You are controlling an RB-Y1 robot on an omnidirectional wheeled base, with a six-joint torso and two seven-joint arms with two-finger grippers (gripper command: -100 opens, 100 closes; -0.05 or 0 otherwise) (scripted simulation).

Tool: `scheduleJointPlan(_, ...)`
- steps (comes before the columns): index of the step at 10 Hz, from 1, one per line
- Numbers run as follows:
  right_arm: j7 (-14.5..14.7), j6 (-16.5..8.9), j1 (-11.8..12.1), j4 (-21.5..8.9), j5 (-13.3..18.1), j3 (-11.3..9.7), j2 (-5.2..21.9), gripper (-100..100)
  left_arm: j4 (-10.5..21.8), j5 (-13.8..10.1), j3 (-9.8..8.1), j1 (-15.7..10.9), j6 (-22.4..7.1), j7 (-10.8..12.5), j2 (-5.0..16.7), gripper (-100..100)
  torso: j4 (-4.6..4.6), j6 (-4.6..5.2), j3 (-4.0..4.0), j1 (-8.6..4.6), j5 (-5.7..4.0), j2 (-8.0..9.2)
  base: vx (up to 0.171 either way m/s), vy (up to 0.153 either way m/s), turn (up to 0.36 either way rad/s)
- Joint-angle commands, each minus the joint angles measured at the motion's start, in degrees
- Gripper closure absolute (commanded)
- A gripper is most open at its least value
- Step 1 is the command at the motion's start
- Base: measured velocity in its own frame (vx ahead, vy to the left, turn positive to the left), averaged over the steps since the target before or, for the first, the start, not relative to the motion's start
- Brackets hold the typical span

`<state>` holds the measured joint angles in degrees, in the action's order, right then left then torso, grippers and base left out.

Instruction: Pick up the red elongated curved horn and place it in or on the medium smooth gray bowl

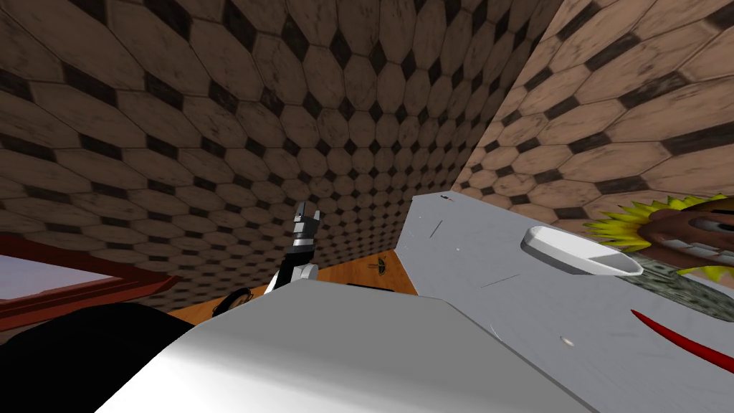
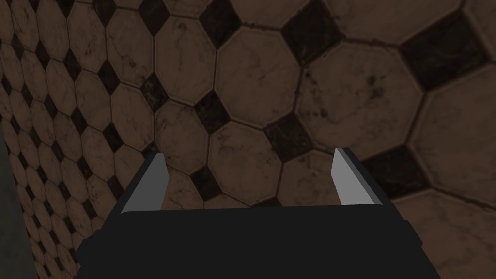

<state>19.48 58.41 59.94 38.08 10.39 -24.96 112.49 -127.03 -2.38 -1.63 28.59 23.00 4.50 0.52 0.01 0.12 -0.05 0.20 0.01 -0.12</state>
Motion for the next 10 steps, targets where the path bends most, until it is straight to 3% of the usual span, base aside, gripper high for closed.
scheduleJointPlan(1, -0.70, 1.07, -1.31, -1.02, 2.86, 2.14, -0.73, -100, 0.00, 0.00, 0.00, 0.00, 0.00, 0.00, 0.00, 0, 0.00, 0.00, 0.00, 0.00, 0.00, 0.00, 0.076, 0.080, 0.084)
scheduleJointPlan(3, -0.44, 1.52, -2.23, -0.90, 1.95, 2.80, -0.18, -100, 0.00, 0.00, 0.01, 0.01, 0.00, 0.00, -0.01, 0, -0.07, -0.02, -0.15, 0.33, 0.09, -0.25, 0.102, 0.120, 0.140)
scheduleJointPlan(7, -0.62, 1.58, -2.27, -0.95, 2.76, 3.16, -0.28, -100, 0.00, 0.00, -0.01, 0.00, 0.00, 0.00, 0.01, 0, 0.04, 0.09, 0.10, -0.17, -0.02, 0.17, 0.011, 0.006, -0.007)
scheduleJointPlan(8, -0.53, 1.55, -2.26, -0.93, 2.60, 3.08, -0.25, 0, 0.00, 0.00, -0.01, 0.00, 0.00, 0.00, 0.00, 0, 0.05, 0.10, 0.12, -0.18, -0.03, 0.20, 0.000, 0.000, 0.000)
scheduleJointPlan(9, -0.15, 0.28, -2.44, -0.49, 3.21, 2.86, -1.90, -100, 0.00, 0.00, -0.01, 0.00, 0.00, 0.00, 0.00, 0, 0.05, 0.10, 0.12, -0.16, -0.03, 0.20, 0.014, -0.010, 0.092)
scheduleJointPlan(10, -0.05, -0.03, -2.49, -0.38, 3.36, 2.80, -2.31, -100, 0.00, 0.00, -0.01, 0.00, 0.00, 0.00, 0.01, 0, 0.04, 0.08, 0.10, -0.20, -0.04, 0.16, 0.025, -0.016, 0.069)
